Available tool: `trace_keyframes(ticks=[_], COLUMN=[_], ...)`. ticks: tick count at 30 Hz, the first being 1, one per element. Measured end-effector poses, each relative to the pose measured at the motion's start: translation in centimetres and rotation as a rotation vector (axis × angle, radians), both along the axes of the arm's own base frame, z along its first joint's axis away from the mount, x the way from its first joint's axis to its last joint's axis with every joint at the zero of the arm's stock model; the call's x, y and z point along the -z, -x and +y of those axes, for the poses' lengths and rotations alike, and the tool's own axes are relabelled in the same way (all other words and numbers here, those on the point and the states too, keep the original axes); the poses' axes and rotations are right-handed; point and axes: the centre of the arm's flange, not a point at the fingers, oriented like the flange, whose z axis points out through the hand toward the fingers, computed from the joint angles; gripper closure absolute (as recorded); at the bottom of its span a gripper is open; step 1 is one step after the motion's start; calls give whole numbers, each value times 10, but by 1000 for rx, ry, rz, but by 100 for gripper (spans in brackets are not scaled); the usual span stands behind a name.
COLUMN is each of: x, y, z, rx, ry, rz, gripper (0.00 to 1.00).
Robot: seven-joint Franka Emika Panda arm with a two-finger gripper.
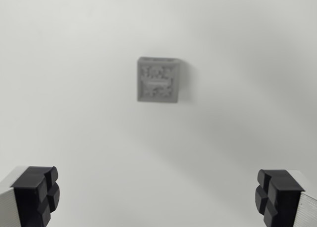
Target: Destack cube
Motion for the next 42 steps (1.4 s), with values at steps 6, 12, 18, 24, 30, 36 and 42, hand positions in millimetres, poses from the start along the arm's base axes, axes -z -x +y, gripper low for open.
trace_keyframes(ticks=[6,12,18,24,30,36,42], x=[-15,-24,-30,-30,-30,-30,-30], y=[0,0,-1,-1,-1,-1,-1], z=[0,0,0,0,0,0,0], rx=[0,-1,-1,-1,-1,-1,-1], ry=[0,1,1,1,1,1,1], rz=[-1,0,-1,0,0,0,0], gripper=[0,0,0,0,0,0,0])
